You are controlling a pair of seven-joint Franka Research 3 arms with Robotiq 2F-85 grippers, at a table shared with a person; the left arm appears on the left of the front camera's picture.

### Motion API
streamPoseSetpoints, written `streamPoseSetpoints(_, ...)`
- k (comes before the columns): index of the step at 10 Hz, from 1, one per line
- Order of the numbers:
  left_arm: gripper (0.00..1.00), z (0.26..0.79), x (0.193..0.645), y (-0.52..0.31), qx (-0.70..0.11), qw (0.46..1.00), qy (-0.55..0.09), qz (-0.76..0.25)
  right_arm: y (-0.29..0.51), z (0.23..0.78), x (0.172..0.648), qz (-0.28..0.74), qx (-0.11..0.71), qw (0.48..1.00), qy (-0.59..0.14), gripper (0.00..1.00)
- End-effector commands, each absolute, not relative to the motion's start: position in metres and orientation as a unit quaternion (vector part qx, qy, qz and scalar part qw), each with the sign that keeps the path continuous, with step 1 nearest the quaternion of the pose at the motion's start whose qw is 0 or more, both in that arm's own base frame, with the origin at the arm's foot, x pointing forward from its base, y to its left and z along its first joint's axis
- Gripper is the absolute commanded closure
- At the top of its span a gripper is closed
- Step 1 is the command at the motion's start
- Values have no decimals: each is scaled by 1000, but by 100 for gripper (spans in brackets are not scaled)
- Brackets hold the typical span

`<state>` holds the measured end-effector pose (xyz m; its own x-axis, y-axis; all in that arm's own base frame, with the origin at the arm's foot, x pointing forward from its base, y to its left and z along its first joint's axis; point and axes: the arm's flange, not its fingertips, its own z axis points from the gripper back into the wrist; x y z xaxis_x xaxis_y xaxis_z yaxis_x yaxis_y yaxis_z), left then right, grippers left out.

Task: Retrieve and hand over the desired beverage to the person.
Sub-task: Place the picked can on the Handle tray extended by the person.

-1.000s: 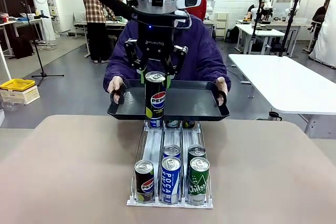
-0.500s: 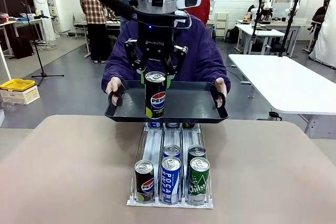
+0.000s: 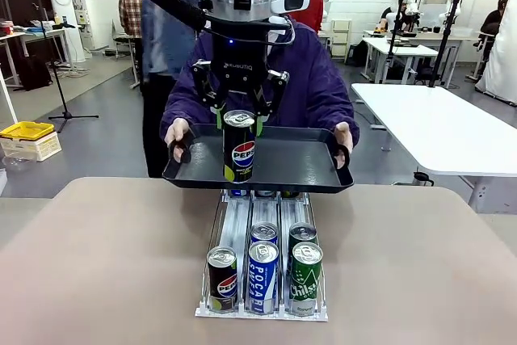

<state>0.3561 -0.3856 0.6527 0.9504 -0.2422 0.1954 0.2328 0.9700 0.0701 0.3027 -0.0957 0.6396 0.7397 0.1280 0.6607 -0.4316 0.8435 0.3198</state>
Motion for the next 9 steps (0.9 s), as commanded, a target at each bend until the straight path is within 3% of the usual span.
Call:
streamPoseSetpoints(1,100,654,350,-380,25,988,-105,-114,-96,639,302,162,239,900,-326,0)
streamPoseSetpoints(2,42,653,356,-386,23,987,-102,-120,-96,639,302,162,239,900,-326,0)
streamPoseSetpoints(7,42,701,462,-340,-5,996,-70,-63,-96,639,302,162,239,900,-326,0)
streamPoseSetpoints(9,42,690,503,-324,-9,996,-86,-1,-96,639,302,162,239,900,-326,0)
